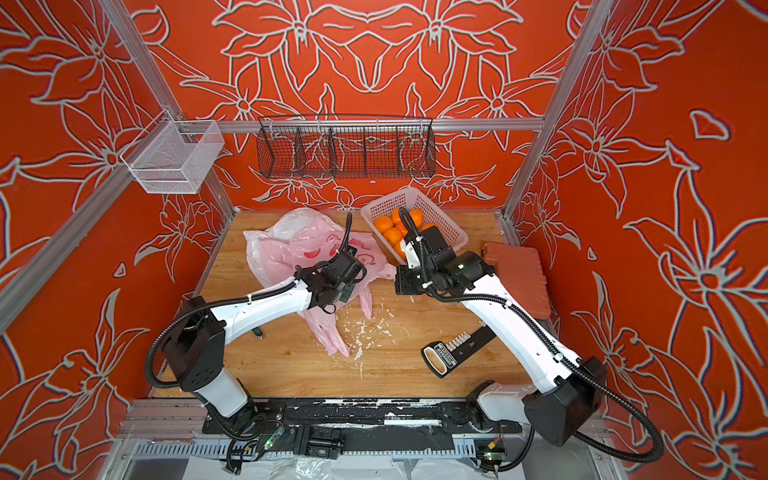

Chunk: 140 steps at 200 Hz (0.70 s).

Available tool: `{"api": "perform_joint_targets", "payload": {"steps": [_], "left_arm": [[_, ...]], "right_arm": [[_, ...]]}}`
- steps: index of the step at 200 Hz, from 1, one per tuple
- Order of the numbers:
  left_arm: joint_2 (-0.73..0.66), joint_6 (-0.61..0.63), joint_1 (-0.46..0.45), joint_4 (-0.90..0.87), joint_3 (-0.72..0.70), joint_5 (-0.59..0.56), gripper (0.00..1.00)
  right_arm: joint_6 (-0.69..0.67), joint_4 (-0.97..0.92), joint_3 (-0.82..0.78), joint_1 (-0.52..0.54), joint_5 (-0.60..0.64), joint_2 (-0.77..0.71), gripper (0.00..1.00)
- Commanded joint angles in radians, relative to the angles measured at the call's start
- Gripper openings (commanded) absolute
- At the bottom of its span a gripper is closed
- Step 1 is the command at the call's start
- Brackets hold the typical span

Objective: Place the oranges into plastic bags & tie knots
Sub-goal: Open the plastic bag at the center of the board.

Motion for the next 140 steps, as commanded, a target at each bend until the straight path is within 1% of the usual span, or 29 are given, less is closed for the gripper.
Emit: {"api": "perform_joint_targets", "payload": {"steps": [1,6,17,25,46,50,57,75,82,86,87,90,95,97,99,103,107,116,120,140], "left_arm": [[-0.092,-0.026,-0.004,-0.141,0.075,0.034,0.14],[-0.109,-0.030,-0.004,-0.167,0.092,0.054,0.12],[-0.152,-0.030,-0.004,-0.210,0.121,0.101,0.11],[-0.180,-0.032,-0.003,-0.241,0.144,0.130,0.07],[-0.235,-0.045,0.019,-0.341,0.231,0.219,0.02],[-0.241,-0.053,0.027,-0.364,0.249,0.234,0.00],[-0.252,-0.066,0.046,-0.401,0.286,0.274,0.00],[-0.268,-0.114,0.127,-0.488,0.370,0.429,0.00],[-0.273,-0.133,0.166,-0.511,0.392,0.500,0.00],[-0.276,-0.140,0.192,-0.520,0.402,0.551,0.00],[-0.277,-0.143,0.198,-0.523,0.404,0.561,0.00],[-0.280,-0.151,0.213,-0.526,0.407,0.586,0.00],[-0.288,-0.164,0.235,-0.526,0.408,0.620,0.00],[-0.292,-0.167,0.242,-0.524,0.406,0.633,0.00],[-0.296,-0.173,0.250,-0.520,0.404,0.645,0.00],[-0.304,-0.181,0.267,-0.504,0.394,0.681,0.00],[-0.311,-0.188,0.282,-0.487,0.385,0.710,0.00],[-0.326,-0.209,0.316,-0.443,0.360,0.801,0.00],[-0.328,-0.220,0.330,-0.425,0.353,0.834,0.00],[-0.315,-0.277,0.392,-0.328,0.333,1.004,0.00]], "right_arm": [[-0.056,-0.017,0.073,-0.017,0.053,0.024,0.00],[-0.068,-0.020,0.093,-0.020,0.063,0.031,0.00],[-0.096,-0.026,0.132,-0.026,0.082,0.049,0.00],[-0.112,-0.036,0.167,-0.028,0.099,0.064,0.00],[-0.159,-0.049,0.257,-0.037,0.126,0.089,0.00],[-0.169,-0.048,0.271,-0.039,0.130,0.093,0.00],[-0.187,-0.044,0.304,-0.042,0.134,0.098,0.00],[-0.241,-0.029,0.371,-0.049,0.123,0.111,0.00],[-0.266,-0.012,0.383,-0.049,0.103,0.106,0.15],[-0.275,0.005,0.382,-0.049,0.090,0.098,0.27],[-0.277,0.010,0.381,-0.050,0.087,0.095,0.28],[-0.283,0.028,0.375,-0.050,0.078,0.085,0.38],[-0.293,0.062,0.355,-0.049,0.066,0.065,0.51],[-0.295,0.076,0.344,-0.049,0.063,0.055,0.54],[-0.298,0.090,0.334,-0.050,0.059,0.046,0.61],[-0.301,0.119,0.313,-0.048,0.054,0.026,0.69],[-0.306,0.145,0.290,-0.049,0.054,0.004,0.75],[-0.307,0.206,0.230,-0.048,0.073,-0.050,0.83],[-0.306,0.228,0.200,-0.048,0.089,-0.075,0.85],[-0.273,0.356,0.037,-0.049,0.210,-0.208,0.86]]}}
